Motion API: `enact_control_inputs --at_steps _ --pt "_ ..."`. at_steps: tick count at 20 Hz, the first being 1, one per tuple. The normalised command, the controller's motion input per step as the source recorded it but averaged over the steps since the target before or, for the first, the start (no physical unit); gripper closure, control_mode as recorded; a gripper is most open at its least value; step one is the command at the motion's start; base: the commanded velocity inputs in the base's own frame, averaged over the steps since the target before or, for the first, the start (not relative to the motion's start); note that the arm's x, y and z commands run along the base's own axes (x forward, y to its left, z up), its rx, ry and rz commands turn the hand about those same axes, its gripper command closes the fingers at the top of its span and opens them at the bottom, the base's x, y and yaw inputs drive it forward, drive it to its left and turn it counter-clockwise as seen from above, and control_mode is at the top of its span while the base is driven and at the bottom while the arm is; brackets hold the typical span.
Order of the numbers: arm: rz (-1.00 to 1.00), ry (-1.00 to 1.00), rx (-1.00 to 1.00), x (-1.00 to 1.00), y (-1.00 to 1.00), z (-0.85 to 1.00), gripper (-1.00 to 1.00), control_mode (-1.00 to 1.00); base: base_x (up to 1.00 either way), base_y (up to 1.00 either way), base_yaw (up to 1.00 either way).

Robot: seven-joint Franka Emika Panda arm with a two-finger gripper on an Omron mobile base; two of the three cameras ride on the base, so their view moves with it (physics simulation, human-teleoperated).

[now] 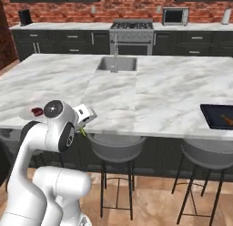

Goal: Create a steak meal by picking up the steak and asparagus from the tray and placing them on the plate. Leave the carrot on the tray.

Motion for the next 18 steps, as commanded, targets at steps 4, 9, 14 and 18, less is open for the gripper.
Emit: enact_control_inputs --at_steps 4,9,14,18 --pt "0.00 0.00 0.00 0.00 0.00 0.00 1.00 1.00 0.49 1.00 0.02" --pt "0.00 0.00 0.00 0.00 0.00 0.00 1.00 1.00 0.80 1.00 0.00" --pt "0.00 0.00 0.00 0.00 0.00 0.00 1.00 1.00 0.53 1.00 0.00" --pt "0.00 0.00 -0.03 0.08 0.16 -0.02 1.00 -1.00 0.13 0.41 0.00"
